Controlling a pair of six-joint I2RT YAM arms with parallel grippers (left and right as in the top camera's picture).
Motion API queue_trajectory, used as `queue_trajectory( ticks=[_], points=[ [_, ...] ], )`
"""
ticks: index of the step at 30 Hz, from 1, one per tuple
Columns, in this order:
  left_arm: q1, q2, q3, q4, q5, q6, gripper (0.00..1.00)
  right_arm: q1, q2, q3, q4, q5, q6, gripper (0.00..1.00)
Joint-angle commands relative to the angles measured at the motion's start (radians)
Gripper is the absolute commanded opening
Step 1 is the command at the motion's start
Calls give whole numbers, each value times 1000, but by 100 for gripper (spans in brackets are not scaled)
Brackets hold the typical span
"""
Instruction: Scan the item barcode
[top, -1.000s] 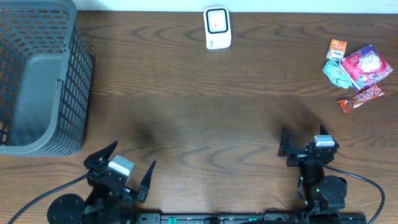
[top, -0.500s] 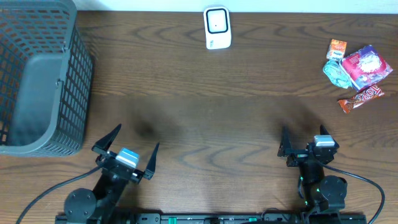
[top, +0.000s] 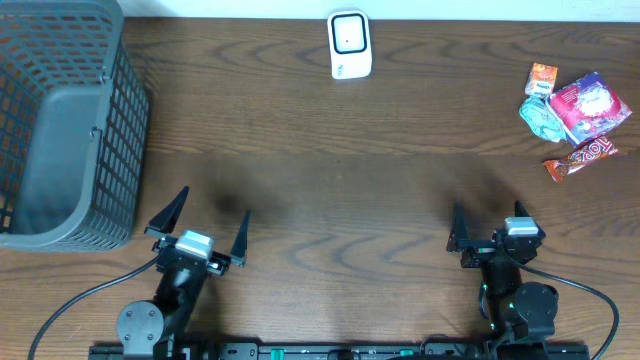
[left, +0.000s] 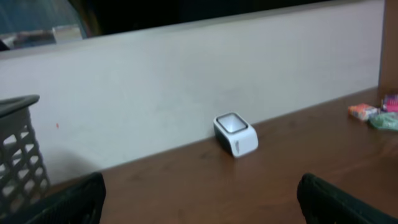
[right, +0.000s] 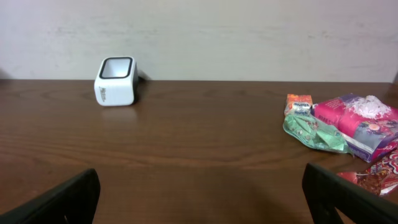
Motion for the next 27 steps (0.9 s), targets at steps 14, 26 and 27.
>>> queue_trajectory(
  ticks=[14,26,27],
  points=[
    [7,-9,-132,128,-144,-205,98,-3,-6,-2,-5,-2,14,99],
    [11,-9,-132,-150,-226,-233,98,-3,-6,-2,-5,-2,14,99],
    [11,-9,-132,-163,-250,-258,98,-3,-6,-2,-5,-2,14,99]
  ],
)
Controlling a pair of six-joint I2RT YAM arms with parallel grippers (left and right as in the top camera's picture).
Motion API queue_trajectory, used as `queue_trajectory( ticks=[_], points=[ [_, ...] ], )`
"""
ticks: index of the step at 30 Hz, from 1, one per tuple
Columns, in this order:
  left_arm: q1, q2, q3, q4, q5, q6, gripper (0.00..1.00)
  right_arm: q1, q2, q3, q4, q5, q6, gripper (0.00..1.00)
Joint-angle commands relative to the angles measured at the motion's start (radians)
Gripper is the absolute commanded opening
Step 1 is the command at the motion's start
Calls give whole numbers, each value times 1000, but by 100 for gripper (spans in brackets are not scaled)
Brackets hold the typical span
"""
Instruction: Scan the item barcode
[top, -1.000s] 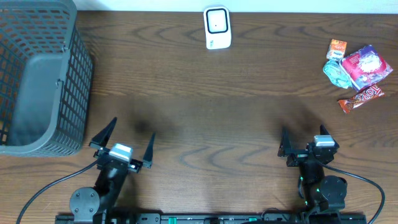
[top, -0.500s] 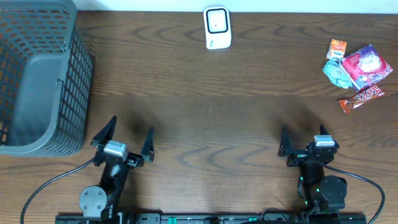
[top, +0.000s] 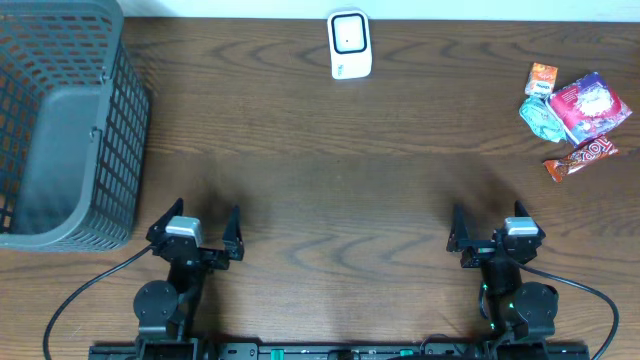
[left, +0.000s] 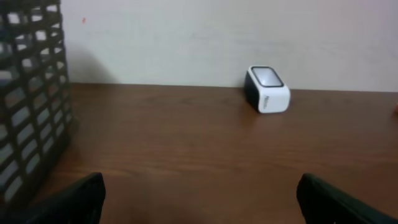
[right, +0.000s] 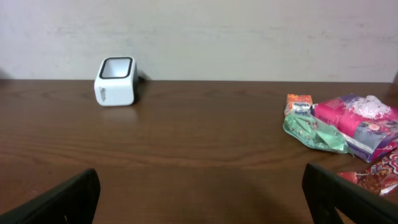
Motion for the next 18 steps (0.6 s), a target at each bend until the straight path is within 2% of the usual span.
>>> queue_trajectory(
  ticks=[1,6,18],
  points=[
    [5,-9,-5,-65,-69,-57,98,-3,-6,-2,-4,-1,14,99],
    [5,-9,-5,-67,-82,-53,98,-3,-6,-2,-4,-2,14,99],
    [5,-8,-5,-69,-81,48,98,-3,-6,-2,-4,-1,14,99]
  ],
)
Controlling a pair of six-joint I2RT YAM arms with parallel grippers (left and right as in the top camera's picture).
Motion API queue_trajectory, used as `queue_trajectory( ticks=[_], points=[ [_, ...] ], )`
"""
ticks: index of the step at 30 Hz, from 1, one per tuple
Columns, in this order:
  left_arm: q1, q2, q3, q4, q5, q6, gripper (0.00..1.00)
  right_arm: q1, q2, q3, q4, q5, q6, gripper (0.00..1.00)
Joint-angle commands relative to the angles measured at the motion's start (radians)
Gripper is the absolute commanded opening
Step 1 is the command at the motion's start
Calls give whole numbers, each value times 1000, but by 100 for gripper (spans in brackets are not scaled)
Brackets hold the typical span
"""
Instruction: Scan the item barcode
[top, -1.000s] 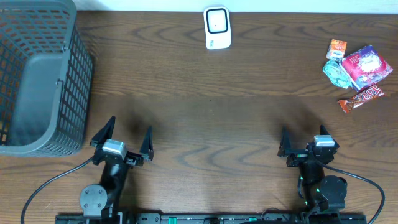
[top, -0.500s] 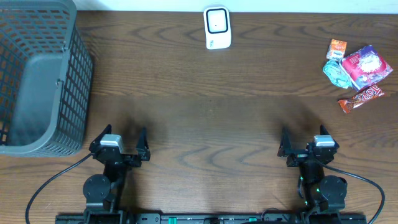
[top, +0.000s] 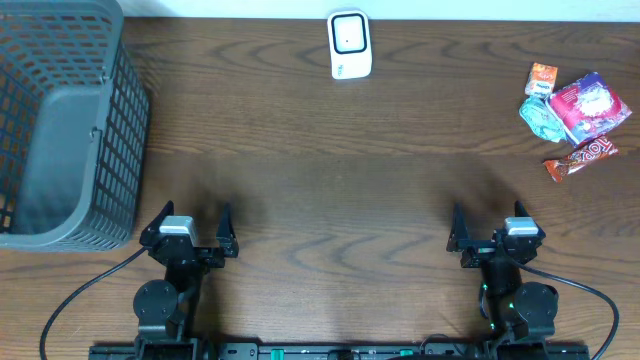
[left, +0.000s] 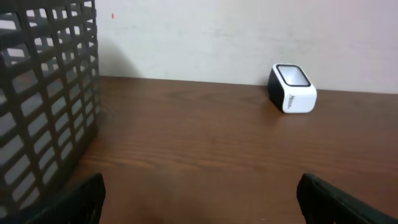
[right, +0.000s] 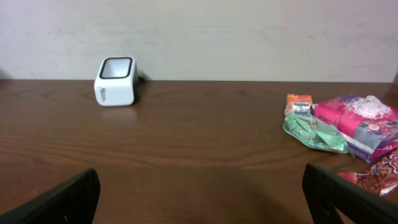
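Note:
The white barcode scanner stands at the table's far edge, window up; it also shows as the scanner and the scanner. Snack items lie at the far right: a pink packet, a green pouch, a small orange packet and a red bar. My left gripper is open near the front left, nothing between its fingers. My right gripper is open near the front right, also empty. Both are far from the scanner and the snacks.
A large grey mesh basket fills the far left, its wall close to my left gripper. The wall runs behind the table's far edge. Cables trail from both arm bases at the front edge.
My left gripper has shifted slightly left and turned; in its view the basket now looms larger and the scanner sits further right. The right arm has not moved.
My left gripper was open and tilted, its view slanted with the scanner in the middle. Then it was level and lower near the front edge. Now it sits a bit further left. The right gripper, scanner and snacks stayed put throughout.

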Motion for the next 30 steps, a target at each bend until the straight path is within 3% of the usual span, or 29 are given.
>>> queue_trajectory(
  ticks=[1,30],
  points=[
    [5,-8,-14,-43,3,42,98,-3,-6,-2,-4,-1,14,99],
    [5,-9,-14,-38,6,71,98,-3,-6,-2,-4,-1,15,99]
  ],
)
